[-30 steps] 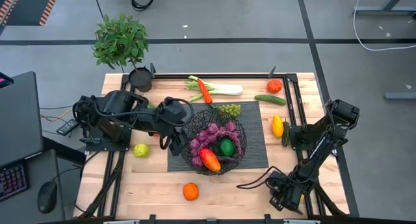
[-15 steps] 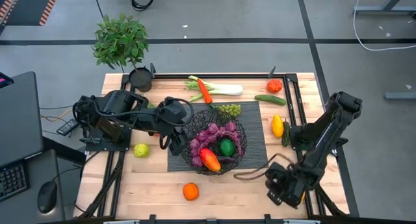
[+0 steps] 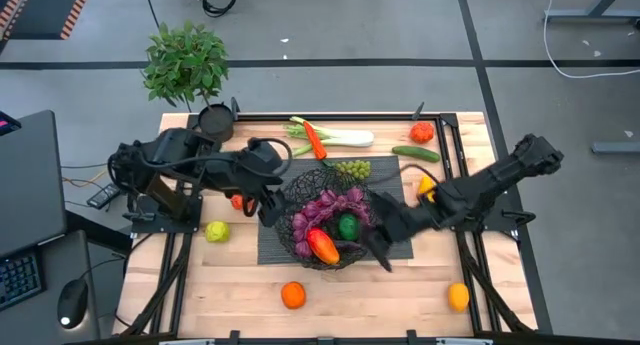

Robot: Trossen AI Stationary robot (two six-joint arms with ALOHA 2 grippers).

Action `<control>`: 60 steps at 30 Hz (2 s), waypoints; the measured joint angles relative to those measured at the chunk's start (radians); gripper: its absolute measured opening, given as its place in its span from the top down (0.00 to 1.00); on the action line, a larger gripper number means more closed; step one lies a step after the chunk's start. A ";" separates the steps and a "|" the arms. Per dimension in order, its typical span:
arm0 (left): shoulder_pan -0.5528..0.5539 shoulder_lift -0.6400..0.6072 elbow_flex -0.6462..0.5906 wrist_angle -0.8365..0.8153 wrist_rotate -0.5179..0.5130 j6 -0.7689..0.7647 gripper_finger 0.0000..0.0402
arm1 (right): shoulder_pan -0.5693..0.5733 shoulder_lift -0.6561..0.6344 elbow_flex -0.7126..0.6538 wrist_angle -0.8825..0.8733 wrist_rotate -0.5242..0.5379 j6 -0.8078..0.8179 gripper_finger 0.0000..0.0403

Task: Build produce basket
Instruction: Put the purple eggplant into the black wire basket, then put the left green cucumber into the black wire basket

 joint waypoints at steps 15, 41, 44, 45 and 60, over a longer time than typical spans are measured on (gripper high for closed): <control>0.004 -0.057 0.000 -0.116 -0.017 0.023 0.23 | -0.255 0.096 -0.001 0.175 -0.100 -0.207 0.41; 0.419 -0.124 -0.282 -0.120 -0.017 0.216 0.23 | -0.161 -0.021 -0.001 -0.132 -0.092 -0.142 0.23; 0.459 -0.165 -0.499 -0.115 -0.004 0.235 0.23 | -0.137 -0.025 -0.001 -0.157 -0.080 -0.135 0.23; 0.478 -0.178 -0.566 -0.116 0.011 0.237 0.23 | -0.129 -0.028 -0.001 -0.165 -0.077 -0.128 0.23; 0.798 -0.299 -1.120 0.195 0.235 -0.145 0.23 | -0.082 -0.032 -0.001 -0.199 -0.040 -0.149 0.23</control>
